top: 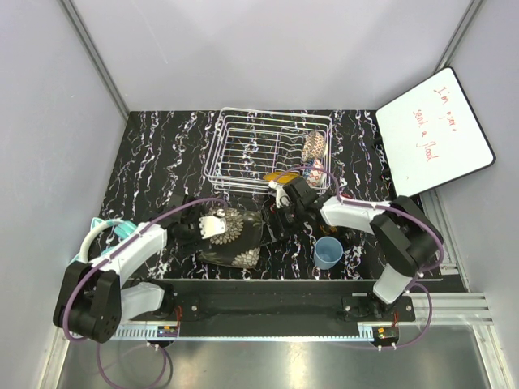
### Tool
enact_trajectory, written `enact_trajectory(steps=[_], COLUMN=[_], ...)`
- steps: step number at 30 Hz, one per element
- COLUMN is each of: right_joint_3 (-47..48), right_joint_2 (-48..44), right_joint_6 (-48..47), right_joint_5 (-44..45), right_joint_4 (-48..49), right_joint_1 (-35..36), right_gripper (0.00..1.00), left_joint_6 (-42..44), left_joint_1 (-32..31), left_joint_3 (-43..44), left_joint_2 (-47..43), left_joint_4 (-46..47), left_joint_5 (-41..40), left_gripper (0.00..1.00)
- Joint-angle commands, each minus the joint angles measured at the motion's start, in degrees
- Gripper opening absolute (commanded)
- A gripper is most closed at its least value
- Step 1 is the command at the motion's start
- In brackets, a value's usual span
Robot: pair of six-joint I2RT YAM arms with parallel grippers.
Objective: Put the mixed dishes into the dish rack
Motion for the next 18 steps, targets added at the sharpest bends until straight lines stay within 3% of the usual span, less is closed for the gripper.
enact_trajectory(steps=[1, 10, 16, 17, 18], right_joint_3=[2.85, 5.48, 7.42, 7.77, 7.95], right_joint_2=[3.61, 7.22, 11.78, 12.31, 12.76], right_joint_6=[-0.26, -0.88, -1.32, -1.58, -1.67], right_joint_5=[-3.73, -5.93, -9.27, -10.49, -11.03], right_joint_4=[1.93, 4.39, 5.62, 5.53, 5.45], right_joint_1=[0.36, 0.45, 0.27, 0.36, 0.27], right_gripper=[0.91, 0.88, 0.75, 0.71, 0.58], left_joint_6=[-0.71, -4.84, -4.40, -4.31, -4.40], left_joint_1=[-3.60, -12.14, -12.76, -12.84, -12.93], left_joint_3=[1.01, 4.88, 2.95, 2.86, 2.94], left_joint_2=[2.73, 5.89, 6.51, 6.77, 6.95], left_joint_4=[1.11, 1.91, 2.26, 2.35, 2.52], left_joint_5=[2.62, 0.86, 0.33, 0.51, 0.51], left_gripper=[0.87, 0.87, 0.87, 0.87, 0.87])
